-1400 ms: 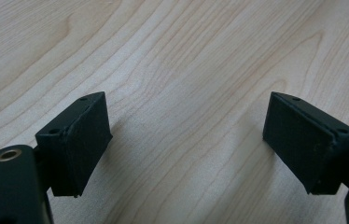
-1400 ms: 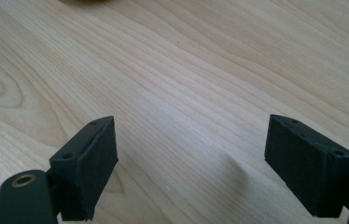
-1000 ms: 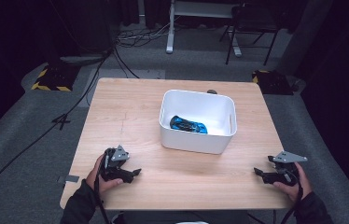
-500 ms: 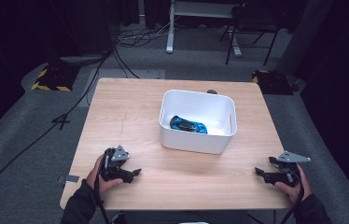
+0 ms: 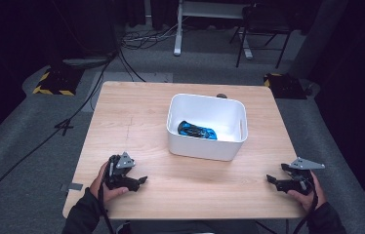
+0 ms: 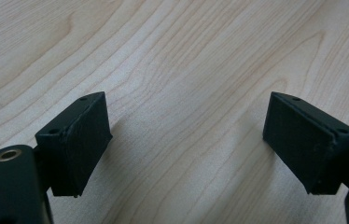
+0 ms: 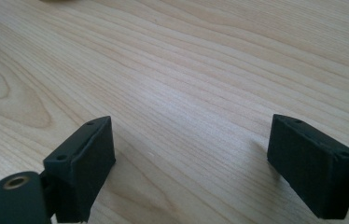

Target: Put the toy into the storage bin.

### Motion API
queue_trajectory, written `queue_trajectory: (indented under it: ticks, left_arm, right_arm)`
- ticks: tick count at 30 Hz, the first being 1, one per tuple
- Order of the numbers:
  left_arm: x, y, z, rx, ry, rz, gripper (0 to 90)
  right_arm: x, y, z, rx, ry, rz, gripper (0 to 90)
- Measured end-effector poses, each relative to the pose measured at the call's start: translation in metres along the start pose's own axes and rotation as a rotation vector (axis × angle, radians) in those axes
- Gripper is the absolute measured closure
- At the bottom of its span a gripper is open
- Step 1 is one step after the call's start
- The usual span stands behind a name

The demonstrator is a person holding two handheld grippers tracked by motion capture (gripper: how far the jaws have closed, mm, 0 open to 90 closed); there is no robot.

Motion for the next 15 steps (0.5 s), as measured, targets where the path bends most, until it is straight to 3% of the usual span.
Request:
queue_trajectory:
  ticks: [15]
  left_arm:
    - [0.0001, -0.0007, -0.0005, 0.003, 0.003, 0.001, 14.9]
  right_arm:
    - [0.0001, 0.0000, 0.0000, 0.000, 0.001, 0.000, 15.0]
Point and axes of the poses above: each handheld gripper's, and its own axes: y roughly backward along the jaws, z roughly out of its underside, x roughly to its right, the point moved 10 cm from there along -y, roughly forward along the jaws, and after that the axes turned 11 degrees about -y, right-handed, at the moved point
